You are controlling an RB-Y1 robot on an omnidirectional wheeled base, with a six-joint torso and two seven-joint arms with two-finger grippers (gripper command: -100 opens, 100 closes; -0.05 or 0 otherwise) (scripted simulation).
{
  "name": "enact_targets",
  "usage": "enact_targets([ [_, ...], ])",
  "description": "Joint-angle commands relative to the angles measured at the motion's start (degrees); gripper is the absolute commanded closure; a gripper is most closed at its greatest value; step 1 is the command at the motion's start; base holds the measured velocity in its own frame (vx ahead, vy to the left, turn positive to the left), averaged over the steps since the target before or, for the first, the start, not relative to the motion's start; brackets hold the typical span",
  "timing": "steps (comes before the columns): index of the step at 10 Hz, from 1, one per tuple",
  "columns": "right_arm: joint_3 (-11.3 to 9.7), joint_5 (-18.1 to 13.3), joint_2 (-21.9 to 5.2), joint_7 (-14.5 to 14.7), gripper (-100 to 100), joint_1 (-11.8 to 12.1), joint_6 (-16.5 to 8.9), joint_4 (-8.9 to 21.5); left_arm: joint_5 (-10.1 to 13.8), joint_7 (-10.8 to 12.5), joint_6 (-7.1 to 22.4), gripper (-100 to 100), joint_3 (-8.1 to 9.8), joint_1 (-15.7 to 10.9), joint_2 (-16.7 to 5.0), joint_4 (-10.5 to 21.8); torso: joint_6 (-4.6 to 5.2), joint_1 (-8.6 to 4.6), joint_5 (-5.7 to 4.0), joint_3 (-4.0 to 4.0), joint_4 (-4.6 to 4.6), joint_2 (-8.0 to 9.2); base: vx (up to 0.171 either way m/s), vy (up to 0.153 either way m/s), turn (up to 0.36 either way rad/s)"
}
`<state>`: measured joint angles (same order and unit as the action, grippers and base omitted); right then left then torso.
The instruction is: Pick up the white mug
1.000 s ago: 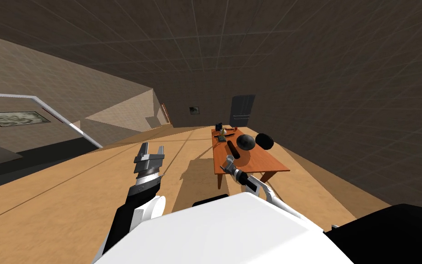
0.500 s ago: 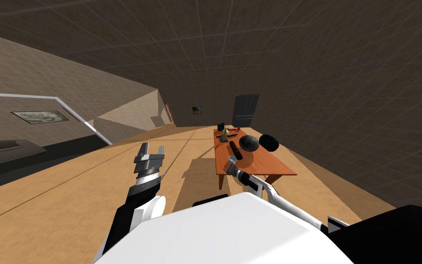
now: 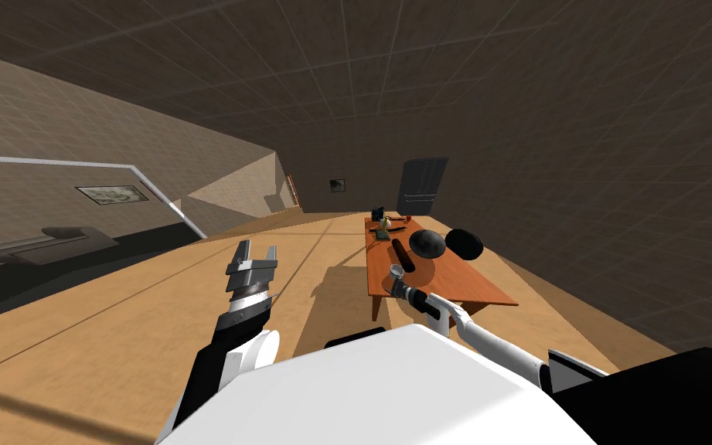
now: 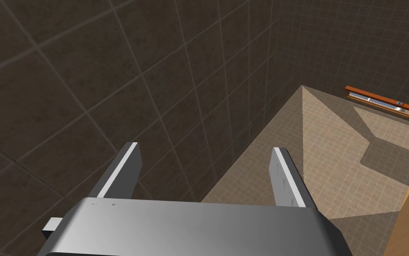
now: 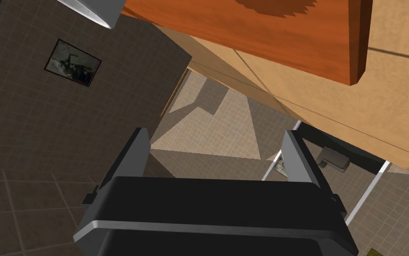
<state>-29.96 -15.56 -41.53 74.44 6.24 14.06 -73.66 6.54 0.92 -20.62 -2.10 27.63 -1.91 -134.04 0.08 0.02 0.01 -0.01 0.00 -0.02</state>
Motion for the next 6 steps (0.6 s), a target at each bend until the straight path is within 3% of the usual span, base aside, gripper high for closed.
enact_targets([
  [1, -1.1, -0.7, -1.5, 2.5, -100, -1.2, -0.5, 2.8, 0.0, 0.0, 0.0, 0, 0.0, 0.0, 0.0, 0.0, 0.0, 0.0, 0.0, 0.0, 0.0, 0.0, 0.006, 0.004, 0.092],
  [2, -1.1, -0.7, -1.5, 2.5, -100, -1.2, -0.5, 2.8, 0.0, 0.0, 0.0, 0, 0.0, 0.0, 0.0, 0.0, -0.02, 0.0, 0.0, 0.0, 0.0, 0.0, 0.005, 0.001, 0.055],
  [4, -2.6, -1.8, -3.9, 5.9, -100, -2.7, -1.6, 6.3, 0.0, 0.0, 0.0, 0, 0.0, 0.0, 0.0, 0.0, -0.02, 0.0, 0.0, 0.0, 0.0, -0.01, 0.008, 0.005, 0.129],
  [6, -3.3, -2.2, -5.0, 7.9, -100, -3.4, -2.1, 7.9, 0.0, 0.0, 0.0, 0, 0.0, 0.0, 0.0, 0.0, 0.0, -0.01, -0.01, -0.01, 0.0, -0.01, 0.008, 0.001, 0.064],
])
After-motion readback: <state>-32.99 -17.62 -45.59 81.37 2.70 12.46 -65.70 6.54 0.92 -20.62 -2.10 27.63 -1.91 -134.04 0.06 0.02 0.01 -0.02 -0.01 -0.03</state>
